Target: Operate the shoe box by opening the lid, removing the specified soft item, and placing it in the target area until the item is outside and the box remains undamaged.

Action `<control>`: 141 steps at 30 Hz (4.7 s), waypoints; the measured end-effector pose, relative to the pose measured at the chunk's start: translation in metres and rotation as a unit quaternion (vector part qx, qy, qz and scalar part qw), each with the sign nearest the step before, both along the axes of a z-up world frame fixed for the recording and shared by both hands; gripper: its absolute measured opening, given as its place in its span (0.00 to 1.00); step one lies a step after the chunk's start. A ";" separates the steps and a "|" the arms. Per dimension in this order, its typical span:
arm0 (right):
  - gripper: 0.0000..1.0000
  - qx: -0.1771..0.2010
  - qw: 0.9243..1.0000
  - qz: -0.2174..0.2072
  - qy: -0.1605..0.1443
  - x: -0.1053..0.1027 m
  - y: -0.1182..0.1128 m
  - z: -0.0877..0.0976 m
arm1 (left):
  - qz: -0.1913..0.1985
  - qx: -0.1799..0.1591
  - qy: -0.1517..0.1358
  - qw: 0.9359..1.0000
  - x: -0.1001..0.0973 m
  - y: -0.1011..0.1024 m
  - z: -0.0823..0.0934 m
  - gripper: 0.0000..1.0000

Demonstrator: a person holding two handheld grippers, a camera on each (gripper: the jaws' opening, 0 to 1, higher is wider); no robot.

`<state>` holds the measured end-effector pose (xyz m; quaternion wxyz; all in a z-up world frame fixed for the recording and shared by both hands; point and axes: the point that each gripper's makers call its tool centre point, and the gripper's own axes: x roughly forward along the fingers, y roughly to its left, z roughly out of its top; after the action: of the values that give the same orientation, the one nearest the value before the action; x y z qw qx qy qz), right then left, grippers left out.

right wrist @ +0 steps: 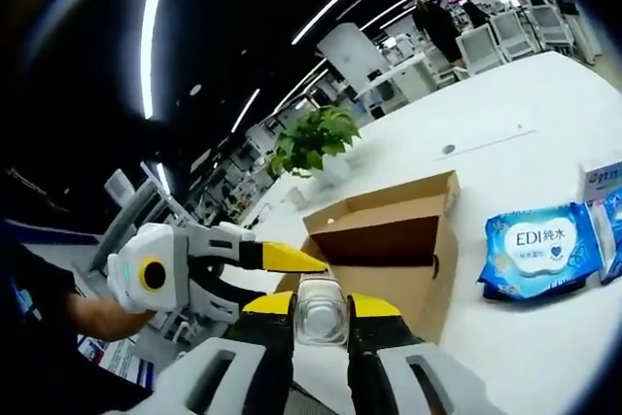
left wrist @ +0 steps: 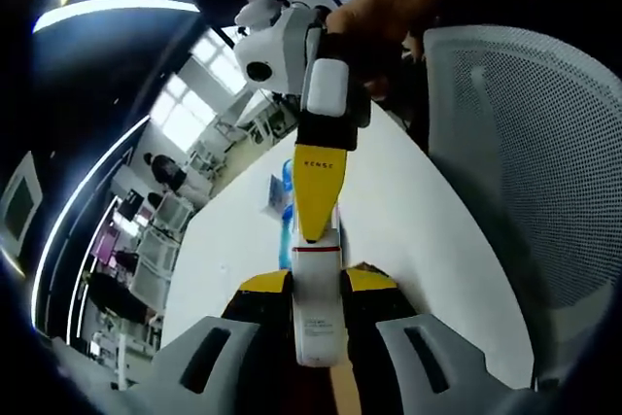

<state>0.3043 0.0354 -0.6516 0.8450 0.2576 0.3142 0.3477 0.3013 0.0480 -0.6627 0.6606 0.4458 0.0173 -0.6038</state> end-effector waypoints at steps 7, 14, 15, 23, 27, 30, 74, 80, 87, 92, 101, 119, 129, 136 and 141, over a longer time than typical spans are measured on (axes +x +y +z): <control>0.15 0.011 1.000 -0.005 0.017 0.002 -0.001 -0.002 | 0.006 -0.002 0.015 1.000 0.000 -0.001 -0.002 0.20; 0.15 -0.004 1.000 -0.004 0.016 0.003 -0.007 -0.005 | 0.027 -0.014 0.038 0.999 0.006 0.003 0.001 0.27; 0.15 -0.008 1.000 -0.003 0.014 0.004 -0.007 -0.006 | 0.028 -0.016 0.041 0.999 0.007 0.004 0.001 0.28; 0.15 -0.035 0.999 0.009 -0.004 0.006 -0.014 -0.006 | 0.070 -0.034 0.083 0.994 0.012 0.014 0.001 0.35; 0.15 -0.048 0.999 0.013 -0.017 0.011 -0.020 -0.003 | 0.091 -0.036 0.107 0.989 0.013 0.021 -0.002 0.38; 0.15 -0.060 0.998 0.018 -0.026 0.014 -0.026 -0.002 | 0.105 -0.039 0.128 0.985 0.013 0.025 -0.004 0.42; 0.16 -0.360 0.881 0.207 -0.226 0.069 -0.111 0.021 | 0.271 -0.113 0.232 0.927 0.010 0.092 0.000 0.79; 0.16 -0.399 0.855 0.231 -0.238 0.079 -0.122 0.020 | 0.285 -0.119 0.235 0.921 0.006 0.100 -0.001 0.83; 0.16 -0.432 0.829 0.252 -0.249 0.089 -0.133 0.018 | 0.300 -0.125 0.235 0.916 0.003 0.110 0.001 0.87; 0.16 -0.449 0.814 0.268 -0.253 0.096 -0.137 0.014 | 0.310 -0.134 0.231 0.913 0.002 0.115 0.005 0.92; 0.16 -0.476 0.788 0.292 -0.260 0.110 -0.146 0.009 | 0.328 -0.143 0.227 0.906 0.002 0.124 0.006 0.99; 0.16 -0.520 0.731 0.363 -0.252 0.136 -0.160 -0.011 | 0.352 -0.164 0.218 0.896 -0.001 0.137 0.007 1.00; 0.16 -0.535 0.700 0.410 -0.235 0.147 -0.158 -0.031 | 0.361 -0.165 0.212 0.893 -0.003 0.146 0.007 1.00; 0.16 -0.540 0.683 0.434 -0.229 0.155 -0.153 -0.046 | 0.366 -0.167 0.210 0.891 -0.004 0.151 0.009 1.00; 0.16 -0.541 0.677 0.447 -0.220 0.160 -0.148 -0.056 | 0.369 -0.166 0.211 0.890 -0.005 0.155 0.009 1.00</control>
<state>0.4645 -0.1126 -0.7078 0.6254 -0.4999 0.3299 0.5001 0.2962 0.2026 -0.6541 0.8812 0.1530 0.2188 -0.3901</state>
